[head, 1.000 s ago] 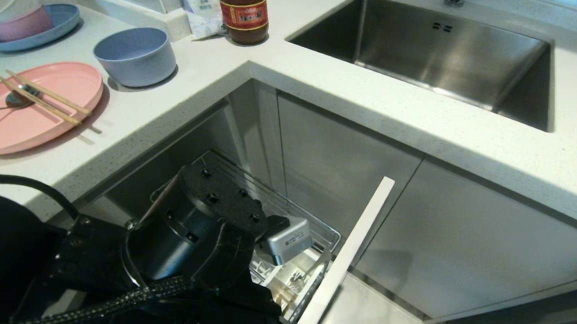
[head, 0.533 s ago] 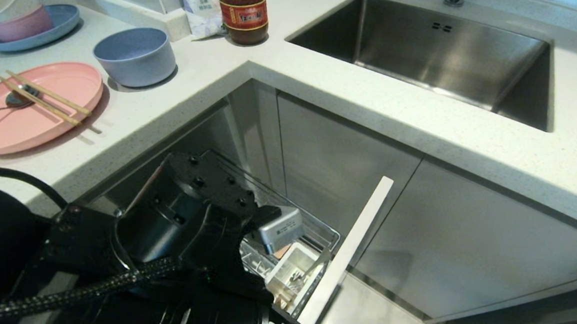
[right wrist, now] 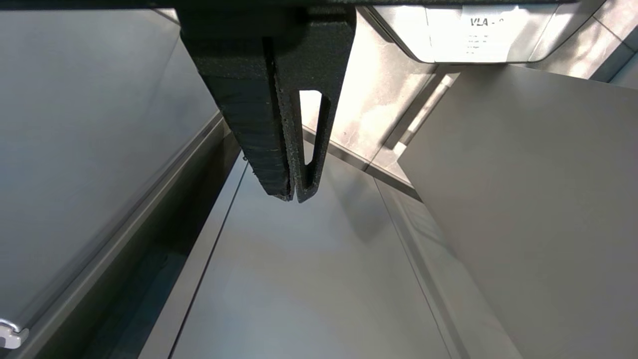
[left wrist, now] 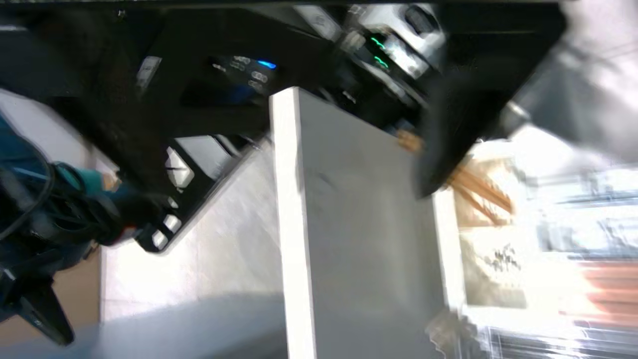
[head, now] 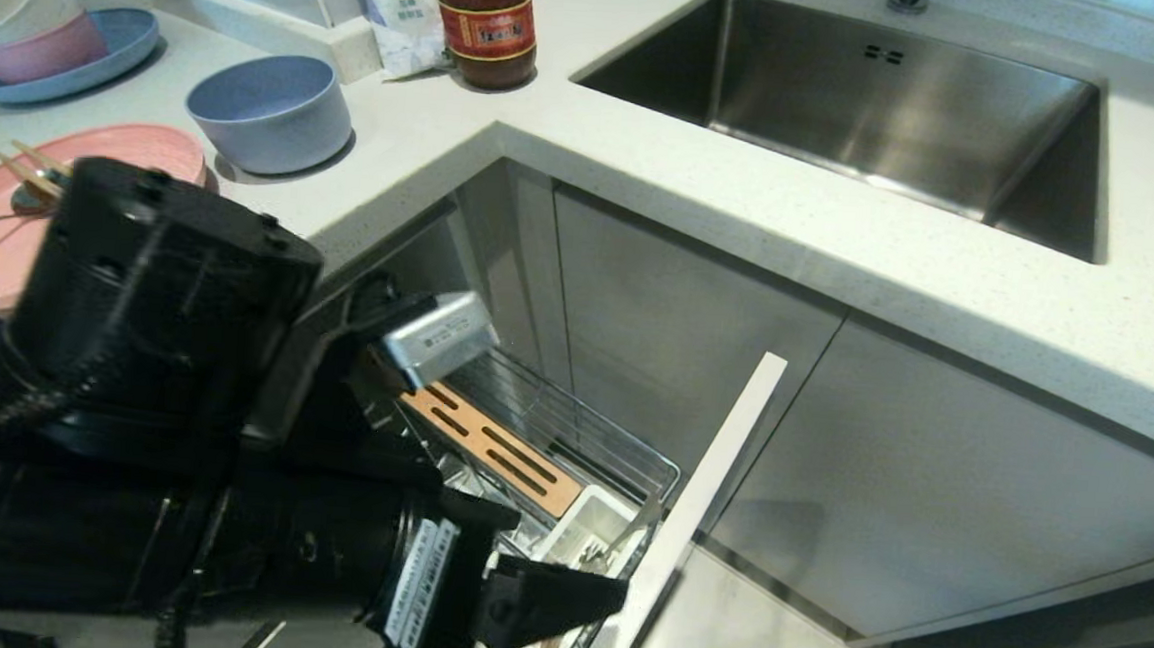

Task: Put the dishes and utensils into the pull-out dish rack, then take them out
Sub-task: Pick up the chopsticks and place it in the cupboard

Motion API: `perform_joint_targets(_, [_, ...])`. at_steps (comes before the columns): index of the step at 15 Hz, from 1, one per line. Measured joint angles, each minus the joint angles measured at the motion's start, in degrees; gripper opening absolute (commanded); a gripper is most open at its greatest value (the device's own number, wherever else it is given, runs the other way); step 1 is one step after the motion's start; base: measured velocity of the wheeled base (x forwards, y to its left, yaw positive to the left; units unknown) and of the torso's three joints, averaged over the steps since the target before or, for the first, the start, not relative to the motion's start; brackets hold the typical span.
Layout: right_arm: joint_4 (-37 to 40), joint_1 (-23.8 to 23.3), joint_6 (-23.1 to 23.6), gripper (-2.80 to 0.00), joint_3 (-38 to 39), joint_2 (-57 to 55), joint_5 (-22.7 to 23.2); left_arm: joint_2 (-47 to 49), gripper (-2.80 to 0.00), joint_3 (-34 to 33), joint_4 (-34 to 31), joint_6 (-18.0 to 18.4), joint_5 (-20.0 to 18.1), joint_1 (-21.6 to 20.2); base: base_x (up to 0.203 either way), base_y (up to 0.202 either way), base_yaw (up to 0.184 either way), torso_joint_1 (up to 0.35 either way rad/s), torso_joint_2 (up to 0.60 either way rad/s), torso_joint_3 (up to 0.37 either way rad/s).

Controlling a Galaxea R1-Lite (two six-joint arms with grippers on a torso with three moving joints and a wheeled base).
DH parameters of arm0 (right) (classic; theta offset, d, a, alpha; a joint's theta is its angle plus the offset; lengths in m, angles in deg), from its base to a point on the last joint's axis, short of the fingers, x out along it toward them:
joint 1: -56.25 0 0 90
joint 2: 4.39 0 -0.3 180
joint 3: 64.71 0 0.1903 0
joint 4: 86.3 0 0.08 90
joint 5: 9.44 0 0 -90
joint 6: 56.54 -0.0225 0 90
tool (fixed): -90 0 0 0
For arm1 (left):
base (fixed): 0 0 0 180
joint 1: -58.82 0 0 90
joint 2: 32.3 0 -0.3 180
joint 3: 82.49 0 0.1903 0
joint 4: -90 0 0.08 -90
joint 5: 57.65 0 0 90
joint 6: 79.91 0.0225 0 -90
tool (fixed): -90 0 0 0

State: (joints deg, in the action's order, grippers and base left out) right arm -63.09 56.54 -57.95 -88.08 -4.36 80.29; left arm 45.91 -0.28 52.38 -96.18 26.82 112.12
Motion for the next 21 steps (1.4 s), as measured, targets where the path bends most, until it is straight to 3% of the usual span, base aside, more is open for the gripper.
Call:
perform_joint_targets(2, [0.0, 0.0, 0.0, -2.8, 0.0, 0.0, 0.0, -3.3, -2.8, -0.1, 0.1, 3.8, 0.9, -2.2, 0.0, 0.0, 0.0, 0.0, 0.0, 0.0])
perform_joint_targets(4, [0.0, 0.0, 0.0, -2.8, 0.0, 0.0, 0.0, -6.3, -2.8, 0.6, 0.3, 5.4, 2.5, -3.9, 0.0, 0.0, 0.0, 0.0, 0.0, 0.0])
perform_joint_targets(11, [0.0, 0.0, 0.0, -2.8, 0.0, 0.0, 0.0, -13.8, -2.8, 4.7, 0.0, 6.4, 3.7, -10.0, 0.0, 0.0, 0.0, 0.0, 0.0, 0.0])
perform_joint_targets(14, [0.0, 0.0, 0.0, -2.8, 0.0, 0.0, 0.0, -17.0, -2.8, 6.6, -0.1, 8.1, 3.6, -14.0, 0.0, 0.0, 0.0, 0.0, 0.0, 0.0])
perform_joint_targets(18, [0.0, 0.0, 0.0, -2.8, 0.0, 0.0, 0.0, -20.8, -2.8, 7.4, -0.2, 15.0, 3.4, -20.4, 0.0, 0.0, 0.0, 0.0, 0.0, 0.0])
perform_joint_targets(21, [0.0, 0.0, 0.0, -2.8, 0.0, 0.0, 0.0, -22.1, -2.8, 9.5, -1.2, 15.9, 3.4, -26.1, 0.0, 0.0, 0.0, 0.0, 0.0, 0.0])
